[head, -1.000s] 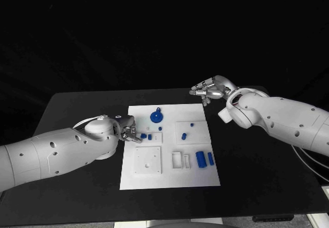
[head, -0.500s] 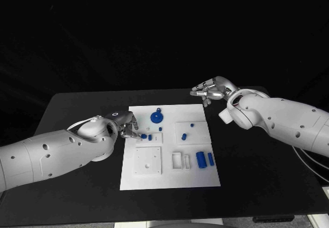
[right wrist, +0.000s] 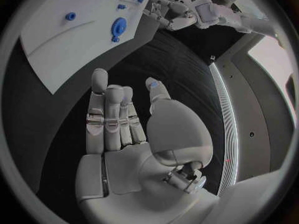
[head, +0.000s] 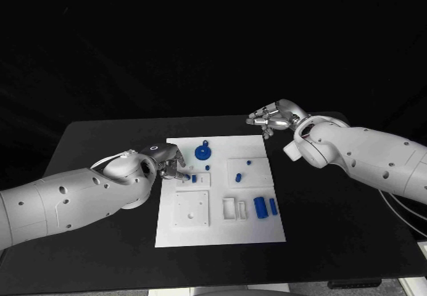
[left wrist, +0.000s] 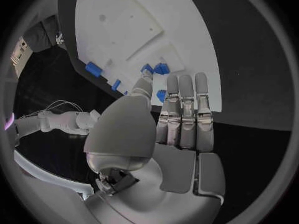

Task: Assemble the parts on the task board

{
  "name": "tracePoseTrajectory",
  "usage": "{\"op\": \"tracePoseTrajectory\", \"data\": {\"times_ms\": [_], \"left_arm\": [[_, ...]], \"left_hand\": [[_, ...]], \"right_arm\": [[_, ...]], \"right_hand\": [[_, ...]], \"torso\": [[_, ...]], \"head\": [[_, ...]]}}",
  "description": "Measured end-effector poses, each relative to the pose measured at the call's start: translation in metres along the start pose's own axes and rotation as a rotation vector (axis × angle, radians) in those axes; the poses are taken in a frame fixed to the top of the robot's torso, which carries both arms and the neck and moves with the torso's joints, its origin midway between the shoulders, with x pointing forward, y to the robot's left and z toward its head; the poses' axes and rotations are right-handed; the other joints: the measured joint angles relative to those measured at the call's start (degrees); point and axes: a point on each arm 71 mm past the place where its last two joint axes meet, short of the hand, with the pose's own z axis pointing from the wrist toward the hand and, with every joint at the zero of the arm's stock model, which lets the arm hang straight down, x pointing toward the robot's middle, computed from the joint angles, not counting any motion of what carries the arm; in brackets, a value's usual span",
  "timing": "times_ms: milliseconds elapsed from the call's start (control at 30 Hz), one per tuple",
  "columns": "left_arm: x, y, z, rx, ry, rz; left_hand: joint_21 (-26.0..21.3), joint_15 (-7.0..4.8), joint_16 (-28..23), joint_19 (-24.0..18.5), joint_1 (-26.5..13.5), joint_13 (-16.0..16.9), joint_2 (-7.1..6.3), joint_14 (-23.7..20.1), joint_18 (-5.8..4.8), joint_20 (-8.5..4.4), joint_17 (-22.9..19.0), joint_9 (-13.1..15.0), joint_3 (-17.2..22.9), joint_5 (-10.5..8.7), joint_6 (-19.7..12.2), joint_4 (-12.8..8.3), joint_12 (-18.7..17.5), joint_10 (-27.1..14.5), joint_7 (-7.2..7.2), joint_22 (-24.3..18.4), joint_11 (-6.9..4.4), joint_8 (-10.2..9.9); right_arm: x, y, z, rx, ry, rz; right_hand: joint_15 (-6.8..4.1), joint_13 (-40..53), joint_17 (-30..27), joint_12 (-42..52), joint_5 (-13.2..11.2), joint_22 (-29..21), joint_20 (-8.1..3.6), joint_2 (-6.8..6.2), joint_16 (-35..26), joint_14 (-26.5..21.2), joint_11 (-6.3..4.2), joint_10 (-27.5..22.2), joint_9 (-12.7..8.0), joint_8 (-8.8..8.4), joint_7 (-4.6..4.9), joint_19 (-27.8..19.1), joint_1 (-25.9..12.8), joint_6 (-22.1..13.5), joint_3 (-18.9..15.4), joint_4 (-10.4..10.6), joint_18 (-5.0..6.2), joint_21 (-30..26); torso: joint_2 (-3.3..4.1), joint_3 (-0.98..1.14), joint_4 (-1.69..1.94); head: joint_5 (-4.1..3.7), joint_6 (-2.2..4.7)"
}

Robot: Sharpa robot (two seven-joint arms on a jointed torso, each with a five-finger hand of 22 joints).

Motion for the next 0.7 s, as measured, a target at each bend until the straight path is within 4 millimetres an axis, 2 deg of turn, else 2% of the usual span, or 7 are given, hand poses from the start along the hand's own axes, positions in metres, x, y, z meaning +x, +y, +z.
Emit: {"op": "tracePoseTrajectory", "data": {"times_ms": [167,233,433,500,700], "left_arm": [[0.003,-0.004,0.004,0.011,0.031,-0.002],[0.003,-0.006,0.005,0.013,0.042,-0.002],[0.006,-0.007,0.01,0.011,0.073,-0.003],[0.006,-0.005,0.011,0.006,0.083,-0.004],[0.008,-0.003,0.013,-0.006,0.109,-0.007]], "left_hand": [[0.0,0.19,0.26,-0.21,-0.05,0.23,-0.05,-0.19,0.0,0.21,0.0,-0.05,0.39,0.0,-0.2,0.49,0.34,-0.31,0.2,0.0,0.3,-0.44],[0.0,0.17,0.61,-0.21,-0.29,0.35,0.44,-0.22,0.0,0.21,0.0,-0.05,0.39,0.0,-0.2,0.49,0.67,-0.51,0.2,0.0,0.1,-0.44],[0.0,0.19,0.93,-0.21,0.14,0.37,4.11,-0.59,0.0,0.21,-0.21,-0.09,-0.42,0.0,0.11,-0.31,0.94,-0.92,0.51,0.29,0.5,-1.01],[0.0,0.19,1.12,-0.21,0.53,0.37,5.3,-0.59,0.0,0.21,-0.22,-0.09,-1.02,0.12,0.49,-0.6,1.22,-1.13,0.54,0.41,0.3,-1.01],[0.0,0.18,1.15,-0.2,2.15,0.37,7.58,-0.6,0.0,0.21,-0.29,-0.09,-1.58,0.69,1.31,-1.17,1.33,-1.33,0.34,0.75,0.11,-1.01]], "right_arm": [[0.0,0.0,0.0,0.0,0.001,0.0],[0.001,0.0,0.0,0.0,0.001,0.001],[0.001,0.0,0.0,-0.001,0.002,0.001],[0.001,0.0,0.001,0.0,0.002,0.001],[0.001,0.0,0.001,0.0,0.002,0.001]], "right_hand": [[0.0,0.0,0.0,0.0,0.0,0.0,0.0,0.0,0.0,0.0,0.0,0.0,0.0,0.0,-0.06,0.0,0.0,0.06,0.0,0.0,0.0,0.0],[0.0,0.0,0.0,0.0,0.0,0.0,0.0,0.0,0.0,0.0,0.0,0.0,0.0,0.0,-0.06,0.0,0.0,0.06,0.0,0.0,0.0,0.0],[0.0,0.0,0.0,0.0,0.0,0.0,0.0,0.0,0.0,0.0,0.0,0.0,0.0,0.0,-0.07,0.0,0.0,0.07,0.0,0.0,0.0,0.0],[0.0,0.0,0.0,0.0,0.0,0.0,0.0,0.0,0.0,0.0,0.0,0.0,0.0,0.0,-0.07,0.0,0.0,0.07,0.0,0.0,0.0,0.0],[0.0,0.0,0.0,0.0,0.0,0.0,0.0,0.0,0.0,0.0,0.0,0.0,0.0,0.0,-0.08,0.0,0.0,0.08,0.0,0.0,0.0,0.0]], "torso": [[0.02,-0.01,0.0],[0.02,-0.02,0.0],[0.02,-0.08,0.0],[0.02,-0.08,0.0],[0.01,-0.07,0.05]], "head": [[-0.02,0.0],[-0.02,0.0],[0.04,-0.03],[0.04,-0.04],[-0.08,-0.15]]}}
